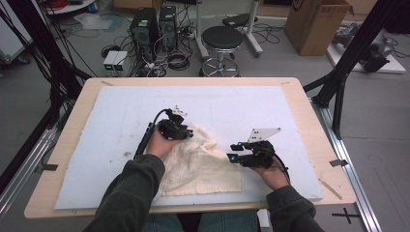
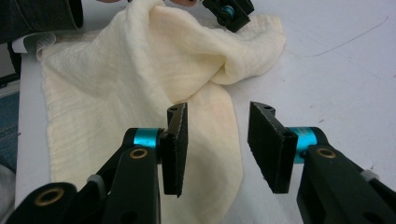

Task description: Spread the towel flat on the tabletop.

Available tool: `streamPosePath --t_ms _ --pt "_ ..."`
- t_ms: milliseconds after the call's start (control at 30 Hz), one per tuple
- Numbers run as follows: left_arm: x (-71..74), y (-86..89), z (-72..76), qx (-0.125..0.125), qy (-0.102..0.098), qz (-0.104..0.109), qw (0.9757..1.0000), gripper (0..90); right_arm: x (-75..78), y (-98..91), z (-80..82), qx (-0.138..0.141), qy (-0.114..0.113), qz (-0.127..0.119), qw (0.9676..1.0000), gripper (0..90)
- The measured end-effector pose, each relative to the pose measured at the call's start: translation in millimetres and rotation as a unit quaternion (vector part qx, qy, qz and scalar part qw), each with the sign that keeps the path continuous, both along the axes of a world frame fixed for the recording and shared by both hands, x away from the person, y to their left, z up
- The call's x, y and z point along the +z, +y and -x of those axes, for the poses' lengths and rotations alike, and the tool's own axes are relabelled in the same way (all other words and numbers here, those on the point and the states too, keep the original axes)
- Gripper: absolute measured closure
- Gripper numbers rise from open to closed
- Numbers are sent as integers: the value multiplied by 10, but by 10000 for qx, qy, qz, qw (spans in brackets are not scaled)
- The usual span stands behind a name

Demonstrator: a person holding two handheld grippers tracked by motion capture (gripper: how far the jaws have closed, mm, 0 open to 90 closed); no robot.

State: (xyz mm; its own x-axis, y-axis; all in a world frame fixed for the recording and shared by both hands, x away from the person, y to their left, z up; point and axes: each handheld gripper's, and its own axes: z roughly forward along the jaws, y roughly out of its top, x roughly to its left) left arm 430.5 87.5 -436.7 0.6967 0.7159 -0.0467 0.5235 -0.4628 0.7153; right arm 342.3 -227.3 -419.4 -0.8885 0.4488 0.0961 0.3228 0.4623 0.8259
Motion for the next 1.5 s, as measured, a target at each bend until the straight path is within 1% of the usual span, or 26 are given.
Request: streamPosePath --t_ms 33,167,200,300,333,367,400,433,467,567,700,767,833,900,933,1000,1033,1100,1133,1167,1200,1267,1367,1433,1467,1500 --pt "5 -1 3 26 -13 -33 10000 665 0 -1 -2 3 3 6 10000 579" --pt "8 -27 22 -36 20 -25 10000 833 -6 3 -7 8 37 26 10000 579" --pt "11 -39 32 -49 -14 -83 10000 858 -7 7 -4 9 31 29 10000 579" --pt "46 -59 79 -150 -116 -361 9992 871 -11 9 6 27 11 111 9999 575" --pt "57 -51 91 -132 -123 -405 9990 873 -19 6 6 49 -7 112 9999 574" --pt "74 -25 104 -126 -142 -413 9990 874 -21 3 7 39 10 140 9999 574" --pt "96 8 122 -88 -156 -356 9992 875 -23 3 2 41 -10 144 9999 574" --pt "129 57 145 -87 -201 -333 9992 875 -22 3 1 52 4 127 9999 575" --pt "146 85 161 -93 -199 -319 9992 875 -19 4 -5 56 -8 90 9999 581" --pt "214 219 260 -100 -318 -394 9987 874 -4 7 -37 13 -49 133 9999 598" --pt "277 414 403 -79 -412 -350 9985 874 23 33 -180 -143 -1 -11 9999 623" --pt "276 497 457 -68 -437 -285 9986 874 14 109 -251 -118 91 14 9999 623" --pt "260 562 502 -28 -436 -208 9988 873 -36 223 -300 23 215 98 9997 614" --pt "239 594 529 -33 -408 -194 9990 874 -110 346 -333 153 329 309 9989 613" --pt "241 602 535 -71 -415 -242 9988 874 -150 407 -342 234 385 441 9980 613" --pt "252 597 559 -94 -469 -205 9986 874 -181 468 -341 280 444 566 9970 615" --pt "265 593 572 -116 -512 -196 9984 873 -189 489 -341 350 460 594 9966 619" --pt "283 594 591 -164 -533 -171 9983 873 -201 525 -325 422 498 748 9951 675" --pt "284 594 599 -158 -543 -157 9983 873 -206 534 -320 395 427 809 9950 726" --pt "293 604 607 -170 -567 -185 9981 874 -200 529 -320 386 438 833 9948 788" --pt "297 610 612 -151 -575 -175 9981 873 -197 517 -335 409 530 807 9945 845" --pt "317 645 618 -122 -612 -150 9979 873 -187 506 -343 381 583 842 9940 865" --pt "356 716 622 1 -656 -44 9978 874 -124 458 -323 232 393 920 9947 869" --pt "379 771 621 101 -682 28 9976 873 -42 367 -320 -15 224 922 9955 870" --pt "383 785 622 144 -685 49 9975 874 28 289 -314 -198 114 902 9957 870" --pt "392 812 620 159 -677 49 9976 873 75 240 -308 -324 51 900 9954 870"
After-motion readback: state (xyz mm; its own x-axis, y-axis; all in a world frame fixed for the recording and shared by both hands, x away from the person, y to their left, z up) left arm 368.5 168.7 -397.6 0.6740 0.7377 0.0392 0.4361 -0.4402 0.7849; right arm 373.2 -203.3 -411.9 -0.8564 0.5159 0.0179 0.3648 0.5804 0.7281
